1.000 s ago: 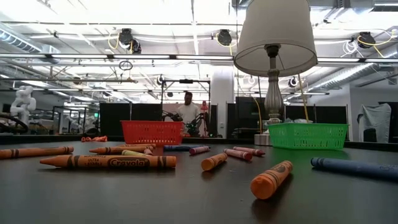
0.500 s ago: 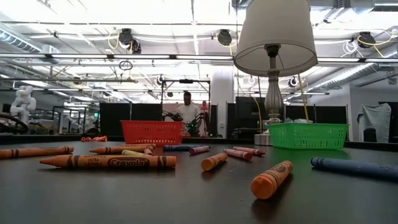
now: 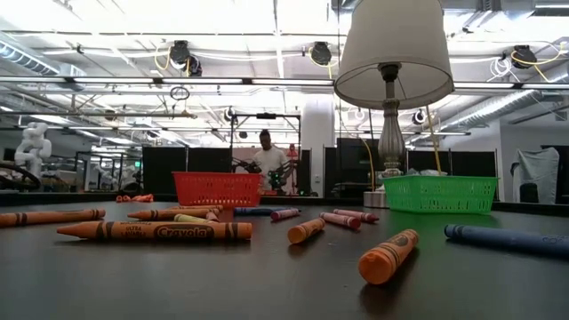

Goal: Sort crayons
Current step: Put the orange crayon into the blue basket

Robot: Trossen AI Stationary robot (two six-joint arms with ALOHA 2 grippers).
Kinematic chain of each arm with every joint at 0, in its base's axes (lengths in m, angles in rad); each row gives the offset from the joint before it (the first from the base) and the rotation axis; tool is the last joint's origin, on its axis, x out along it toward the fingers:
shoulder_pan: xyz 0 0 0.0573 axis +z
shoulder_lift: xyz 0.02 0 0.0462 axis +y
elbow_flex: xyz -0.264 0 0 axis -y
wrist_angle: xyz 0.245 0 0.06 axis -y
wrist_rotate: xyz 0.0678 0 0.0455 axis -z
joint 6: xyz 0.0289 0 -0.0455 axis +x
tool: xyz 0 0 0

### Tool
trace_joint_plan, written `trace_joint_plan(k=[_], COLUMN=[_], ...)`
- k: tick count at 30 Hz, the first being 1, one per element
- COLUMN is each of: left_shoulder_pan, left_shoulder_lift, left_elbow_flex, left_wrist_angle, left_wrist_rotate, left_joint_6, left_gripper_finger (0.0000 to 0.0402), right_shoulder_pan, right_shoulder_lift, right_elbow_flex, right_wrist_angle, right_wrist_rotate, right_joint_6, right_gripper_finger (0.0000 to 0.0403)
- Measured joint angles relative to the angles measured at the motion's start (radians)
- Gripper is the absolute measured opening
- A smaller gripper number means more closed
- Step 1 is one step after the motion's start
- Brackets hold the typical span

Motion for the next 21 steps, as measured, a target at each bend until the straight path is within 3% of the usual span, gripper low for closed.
trace_joint_plan(k=[5,12,16,21], left_shoulder_pan=[0.0,0.0,0.0,0.004], left_shoulder_lift=[0.0,0.0,0.0,0.0], left_elbow_flex=[0.0,0.0,0.0,0.0], left_wrist_angle=[0.0,-0.001,-0.003,-0.005], left_wrist_rotate=[-0.005,0.002,0.001,-0.027], left_joint_6=[0.009,0.018,0.019,0.019], left_gripper_finger=[0.0119,0.0017,0.0023,0.0031], right_shoulder_pan=[0.0,-0.003,-0.012,-0.029], right_shoulder_lift=[-0.004,-0.005,-0.005,-0.022], right_elbow_flex=[0.0,0.0,0.0,0.0], right_wrist_angle=[-0.001,-0.005,-0.01,-0.085], right_wrist_rotate=[0.002,0.002,-0.002,-0.054], right_joint_6=[-0.011,-0.033,-0.011,0.04], right_gripper_finger=[0.0,0.0002,0.0027,0.0092])
